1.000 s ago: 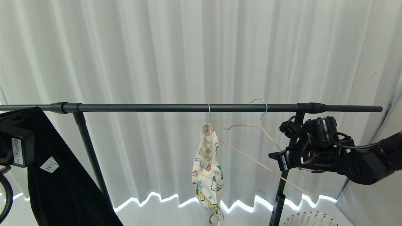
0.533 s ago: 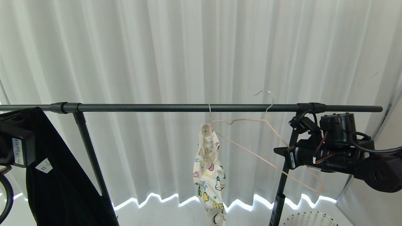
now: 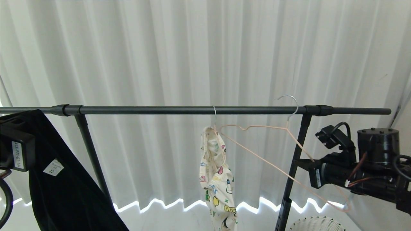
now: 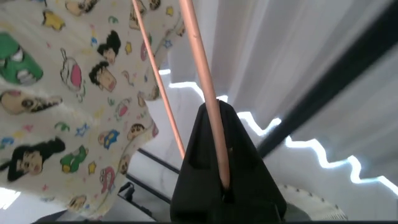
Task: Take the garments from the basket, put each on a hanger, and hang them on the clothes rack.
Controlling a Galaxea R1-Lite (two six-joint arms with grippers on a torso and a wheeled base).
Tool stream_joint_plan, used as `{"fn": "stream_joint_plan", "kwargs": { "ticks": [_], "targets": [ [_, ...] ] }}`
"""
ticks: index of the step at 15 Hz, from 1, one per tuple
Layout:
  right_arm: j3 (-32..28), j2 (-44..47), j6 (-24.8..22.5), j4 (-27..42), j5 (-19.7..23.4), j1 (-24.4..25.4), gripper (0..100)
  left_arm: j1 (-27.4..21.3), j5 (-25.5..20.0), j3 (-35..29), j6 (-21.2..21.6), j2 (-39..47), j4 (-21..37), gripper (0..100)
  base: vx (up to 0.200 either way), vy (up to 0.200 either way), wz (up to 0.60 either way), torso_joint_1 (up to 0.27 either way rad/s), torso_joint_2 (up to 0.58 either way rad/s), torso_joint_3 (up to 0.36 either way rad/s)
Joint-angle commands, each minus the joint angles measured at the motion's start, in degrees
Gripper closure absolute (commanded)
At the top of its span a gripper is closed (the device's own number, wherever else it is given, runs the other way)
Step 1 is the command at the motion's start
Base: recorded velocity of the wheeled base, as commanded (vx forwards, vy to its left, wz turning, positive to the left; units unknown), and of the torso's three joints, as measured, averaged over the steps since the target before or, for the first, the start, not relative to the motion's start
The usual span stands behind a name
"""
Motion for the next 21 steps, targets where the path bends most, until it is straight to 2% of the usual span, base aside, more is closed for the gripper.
{"fn": "stream_joint_plan", "kwargs": {
  "ticks": [1,3,4,9,11,21],
  "targets": [
    [7.50,-9.62,-0.20,0.46,-2.69,0.03,100,-0.01,0.01,0.90,-0.10,0.27,-0.01,100,0.000,0.000,0.00,0.000,0.00,0.000],
    [13.22,-16.65,-1.25,4.94,-4.36,0.03,100,0.08,0.10,2.22,-0.01,0.36,-0.01,100,0.000,0.000,0.00,0.000,0.00,0.000],
    [14.45,-20.87,-2.31,10.04,-6.65,0.03,100,0.08,0.10,3.28,-0.01,0.45,-0.01,100,0.000,0.000,0.00,0.000,0.00,0.000],
    [10.40,-36.25,-2.13,38.52,-16.75,-0.06,100,0.17,0.10,9.96,-0.63,0.27,-0.01,100,0.000,0.000,0.00,0.000,0.00,0.000],
    [10.75,-40.20,-2.04,41.33,-16.93,-0.06,100,0.17,0.10,10.75,-0.54,0.01,-0.01,100,0.000,0.000,0.00,0.000,0.00,0.000],
    [10.23,-41.35,-2.48,41.77,-16.49,0.20,100,0.25,0.10,10.66,-0.63,0.01,-0.01,100,-0.200,0.000,0.00,0.000,0.00,0.002]
  ]
}}
